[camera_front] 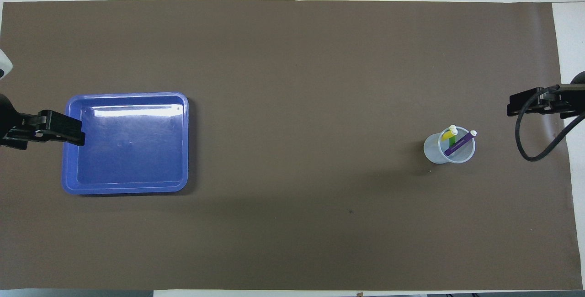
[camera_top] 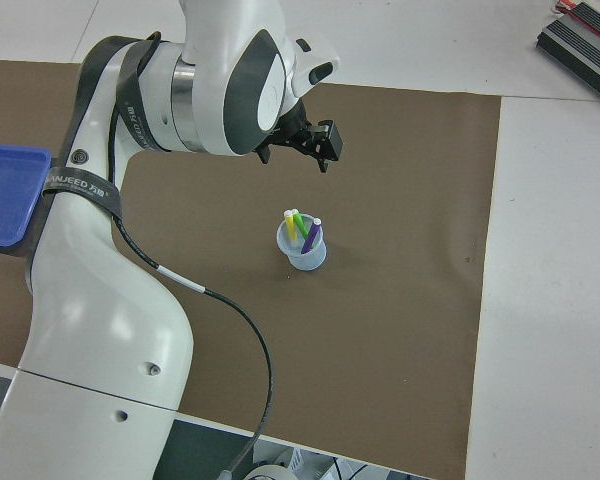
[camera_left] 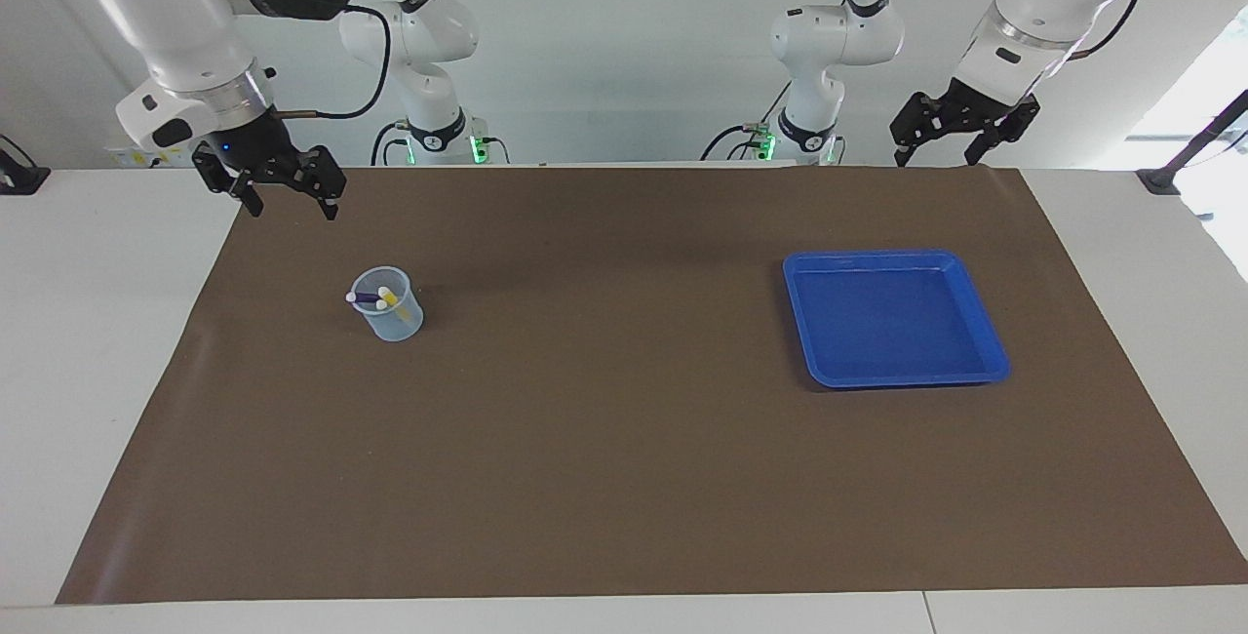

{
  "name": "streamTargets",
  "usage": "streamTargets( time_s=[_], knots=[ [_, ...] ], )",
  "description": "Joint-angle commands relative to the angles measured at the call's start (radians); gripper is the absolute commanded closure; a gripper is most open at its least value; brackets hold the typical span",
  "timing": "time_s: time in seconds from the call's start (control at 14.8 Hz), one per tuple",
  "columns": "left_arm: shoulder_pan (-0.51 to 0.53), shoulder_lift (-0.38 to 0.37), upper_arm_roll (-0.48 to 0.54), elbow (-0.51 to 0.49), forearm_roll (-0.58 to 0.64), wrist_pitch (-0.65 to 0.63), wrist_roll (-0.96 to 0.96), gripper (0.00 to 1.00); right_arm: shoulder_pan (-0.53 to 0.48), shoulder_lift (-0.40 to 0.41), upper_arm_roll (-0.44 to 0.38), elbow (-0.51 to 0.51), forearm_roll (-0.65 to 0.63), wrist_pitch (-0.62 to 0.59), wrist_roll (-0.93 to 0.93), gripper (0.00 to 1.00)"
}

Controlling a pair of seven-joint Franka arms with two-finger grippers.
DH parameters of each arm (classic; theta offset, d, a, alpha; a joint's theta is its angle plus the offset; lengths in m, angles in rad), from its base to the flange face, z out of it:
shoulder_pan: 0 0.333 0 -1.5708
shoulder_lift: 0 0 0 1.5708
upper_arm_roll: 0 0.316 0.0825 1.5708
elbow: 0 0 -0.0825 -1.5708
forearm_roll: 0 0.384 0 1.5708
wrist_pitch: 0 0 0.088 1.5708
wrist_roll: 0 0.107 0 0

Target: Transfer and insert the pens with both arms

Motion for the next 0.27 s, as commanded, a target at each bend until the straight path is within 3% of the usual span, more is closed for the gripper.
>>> streamTargets(
  time_s=[0.0,0.2],
  knots=[
    [-0.014,0.002,0.008,-0.031,0.013,0.041,0.017,0.0,-0.006,-0.015,0.003,-0.015,0.017,0.007,-0.02,0.0],
    [-0.014,0.008,0.008,-0.033,0.013,0.052,0.017,0.0,-0.006,-0.016,0.003,-0.016,0.017,0.01,-0.018,0.0]
  ],
)
